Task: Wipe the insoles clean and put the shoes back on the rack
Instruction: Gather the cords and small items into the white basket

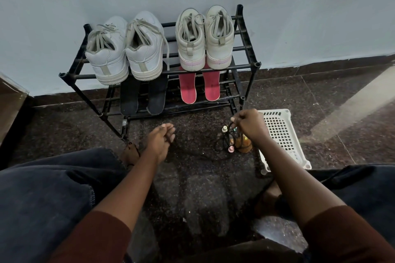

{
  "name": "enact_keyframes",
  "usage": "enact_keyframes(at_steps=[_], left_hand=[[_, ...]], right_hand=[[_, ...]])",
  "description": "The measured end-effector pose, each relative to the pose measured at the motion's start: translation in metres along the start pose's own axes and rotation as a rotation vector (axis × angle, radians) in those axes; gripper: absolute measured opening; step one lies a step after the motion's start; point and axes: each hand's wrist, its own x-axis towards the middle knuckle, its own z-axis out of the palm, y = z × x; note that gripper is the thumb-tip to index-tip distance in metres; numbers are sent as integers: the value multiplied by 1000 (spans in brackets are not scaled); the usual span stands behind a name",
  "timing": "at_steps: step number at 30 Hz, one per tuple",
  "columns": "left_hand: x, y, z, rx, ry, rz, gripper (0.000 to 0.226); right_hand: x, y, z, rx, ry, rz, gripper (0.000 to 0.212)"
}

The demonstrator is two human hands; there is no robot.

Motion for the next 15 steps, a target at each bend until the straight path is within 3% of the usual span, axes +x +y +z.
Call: enact_keyframes(at_steps=[4, 9, 15], left_hand=[[-12, 9, 24, -43, -233, -79, 18], [-27, 12, 48, 122, -403, -129, 16], [-46, 10, 60, 145, -469, -169, 14]], right_hand=[[-11, -21, 20, 99, -182, 73, 28], [-26, -47, 41, 222, -401, 69, 21], [-32, -49, 57, 288, -309, 117, 28]])
